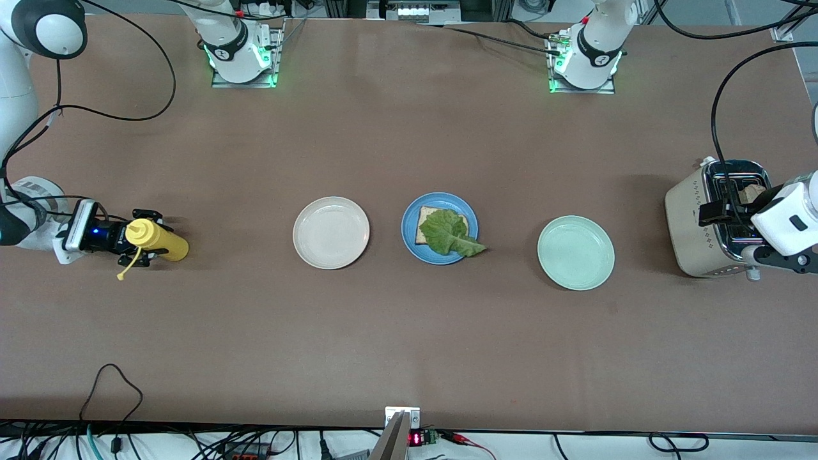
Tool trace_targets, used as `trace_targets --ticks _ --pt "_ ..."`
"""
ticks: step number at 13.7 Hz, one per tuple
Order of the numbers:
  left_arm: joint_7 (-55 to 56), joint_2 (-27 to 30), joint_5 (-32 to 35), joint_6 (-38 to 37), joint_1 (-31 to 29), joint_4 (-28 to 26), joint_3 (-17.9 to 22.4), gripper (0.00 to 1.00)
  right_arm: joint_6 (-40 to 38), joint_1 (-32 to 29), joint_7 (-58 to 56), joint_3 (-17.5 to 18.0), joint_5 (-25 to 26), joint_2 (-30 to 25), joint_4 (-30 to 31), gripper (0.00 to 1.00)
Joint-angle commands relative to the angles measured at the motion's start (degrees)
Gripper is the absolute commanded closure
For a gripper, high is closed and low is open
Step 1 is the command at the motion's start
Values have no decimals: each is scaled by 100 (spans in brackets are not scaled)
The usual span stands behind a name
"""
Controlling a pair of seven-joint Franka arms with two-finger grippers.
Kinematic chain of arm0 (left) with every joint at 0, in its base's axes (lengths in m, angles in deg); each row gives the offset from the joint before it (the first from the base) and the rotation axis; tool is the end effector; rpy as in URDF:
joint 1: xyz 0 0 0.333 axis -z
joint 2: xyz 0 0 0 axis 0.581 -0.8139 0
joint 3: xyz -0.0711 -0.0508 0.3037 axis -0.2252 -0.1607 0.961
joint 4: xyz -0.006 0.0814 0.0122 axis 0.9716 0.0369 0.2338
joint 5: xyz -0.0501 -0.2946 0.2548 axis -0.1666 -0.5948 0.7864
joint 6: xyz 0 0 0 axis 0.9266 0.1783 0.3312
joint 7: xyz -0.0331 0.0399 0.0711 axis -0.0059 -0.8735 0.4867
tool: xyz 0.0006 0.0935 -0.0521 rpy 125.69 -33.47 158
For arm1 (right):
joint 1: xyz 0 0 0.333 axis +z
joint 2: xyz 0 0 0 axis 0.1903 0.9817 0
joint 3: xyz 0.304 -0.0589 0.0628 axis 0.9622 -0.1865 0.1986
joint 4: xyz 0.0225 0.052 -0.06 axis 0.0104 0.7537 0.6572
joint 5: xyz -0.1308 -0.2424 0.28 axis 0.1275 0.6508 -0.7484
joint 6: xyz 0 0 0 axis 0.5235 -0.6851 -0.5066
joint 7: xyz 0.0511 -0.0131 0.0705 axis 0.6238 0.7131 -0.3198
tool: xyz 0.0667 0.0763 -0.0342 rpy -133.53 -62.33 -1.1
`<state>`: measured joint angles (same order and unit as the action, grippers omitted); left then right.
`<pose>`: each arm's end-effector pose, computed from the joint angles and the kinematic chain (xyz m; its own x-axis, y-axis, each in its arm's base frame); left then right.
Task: Make sandwich in blue plate with both arms
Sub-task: 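Grasp the yellow mustard bottle with the right gripper and lift it, then tilt the mustard bottle over the sandwich with the right gripper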
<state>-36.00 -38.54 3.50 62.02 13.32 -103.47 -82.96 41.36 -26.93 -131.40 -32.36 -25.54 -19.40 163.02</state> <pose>0.6502 0.0410 0.5135 0.9715 -0.1675 -0.1679 -0.1784 -0.9826 -0.0519 0.5914 -0.2195 0.1081 -0.0126 0.0746 0.9971 0.9994 -0.0307 0.0149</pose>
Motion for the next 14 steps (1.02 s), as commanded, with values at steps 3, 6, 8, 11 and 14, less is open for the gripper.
trace_targets --ticks 3,6,8,11,14 --pt "-22 -2 -5 -24 -30 79 -39 0 533 940 973 -25 254 -1051 -3 74" --pt "-22 -2 -5 -24 -30 79 -39 0 1077 1774 1869 -25 254 -1526 -3 74" --pt "-22 -2 -5 -24 -30 79 -39 0 1639 2407 2589 -43 367 -1852 -11 74" --pt "-22 -2 -5 -24 -30 88 -39 0 2509 3225 3618 -43 999 -2160 -29 74" --pt "-31 -2 -5 -24 -30 79 -39 0 3038 3867 4646 -60 1815 -2178 -335 74"
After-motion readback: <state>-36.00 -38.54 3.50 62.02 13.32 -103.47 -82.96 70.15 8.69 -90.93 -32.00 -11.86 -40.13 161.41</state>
